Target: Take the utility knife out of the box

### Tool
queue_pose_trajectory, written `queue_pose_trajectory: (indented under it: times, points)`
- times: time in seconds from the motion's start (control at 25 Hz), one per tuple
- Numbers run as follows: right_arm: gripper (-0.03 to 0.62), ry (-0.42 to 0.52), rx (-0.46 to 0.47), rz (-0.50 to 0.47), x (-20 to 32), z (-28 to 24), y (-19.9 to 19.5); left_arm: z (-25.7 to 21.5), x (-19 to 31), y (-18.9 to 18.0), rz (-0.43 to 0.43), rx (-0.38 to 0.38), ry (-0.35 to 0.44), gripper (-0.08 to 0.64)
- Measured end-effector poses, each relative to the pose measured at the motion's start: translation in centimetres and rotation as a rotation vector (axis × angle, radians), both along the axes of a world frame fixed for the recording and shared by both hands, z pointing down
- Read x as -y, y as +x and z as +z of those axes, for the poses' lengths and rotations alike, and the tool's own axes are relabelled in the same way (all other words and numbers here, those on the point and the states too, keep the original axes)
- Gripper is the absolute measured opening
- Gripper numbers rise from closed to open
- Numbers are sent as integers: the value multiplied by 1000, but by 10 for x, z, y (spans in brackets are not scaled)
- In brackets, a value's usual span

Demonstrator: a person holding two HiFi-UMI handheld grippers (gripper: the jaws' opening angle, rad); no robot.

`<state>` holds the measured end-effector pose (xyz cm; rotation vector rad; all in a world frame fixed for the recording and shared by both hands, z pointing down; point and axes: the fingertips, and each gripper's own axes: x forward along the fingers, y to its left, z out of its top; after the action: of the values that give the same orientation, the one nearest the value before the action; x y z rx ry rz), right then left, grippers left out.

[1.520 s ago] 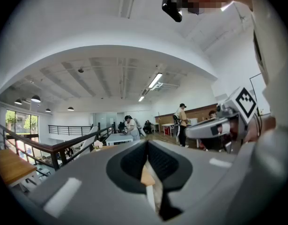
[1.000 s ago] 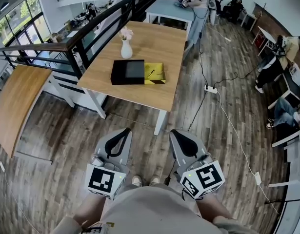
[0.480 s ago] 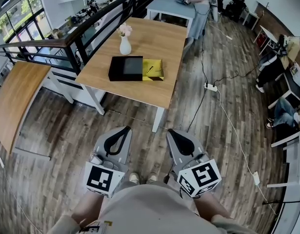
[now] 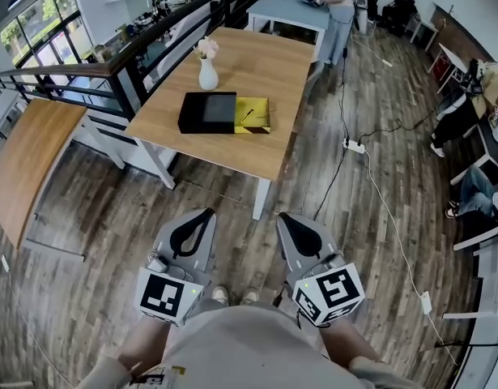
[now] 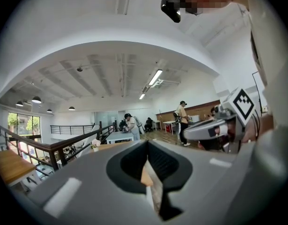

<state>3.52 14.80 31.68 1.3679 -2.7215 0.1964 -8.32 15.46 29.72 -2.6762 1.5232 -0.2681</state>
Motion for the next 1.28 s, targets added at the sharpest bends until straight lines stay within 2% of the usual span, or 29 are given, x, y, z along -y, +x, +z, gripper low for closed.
queue_pose_trajectory:
  times: [0.36, 0.48, 0.84, 1.28]
  points:
    - [1, 20, 20, -17, 14, 2, 32, 2, 11, 34, -21, -15, 9, 2]
    - [1, 14, 26, -15, 19, 4, 38, 2, 13, 39, -17, 5, 17, 2]
    - [0, 14, 18, -31, 32, 10, 37, -1, 30, 34, -37, -26, 50, 2]
    - [2, -1, -7, -34, 75, 33, 22, 23, 78, 23, -30, -46, 32, 2]
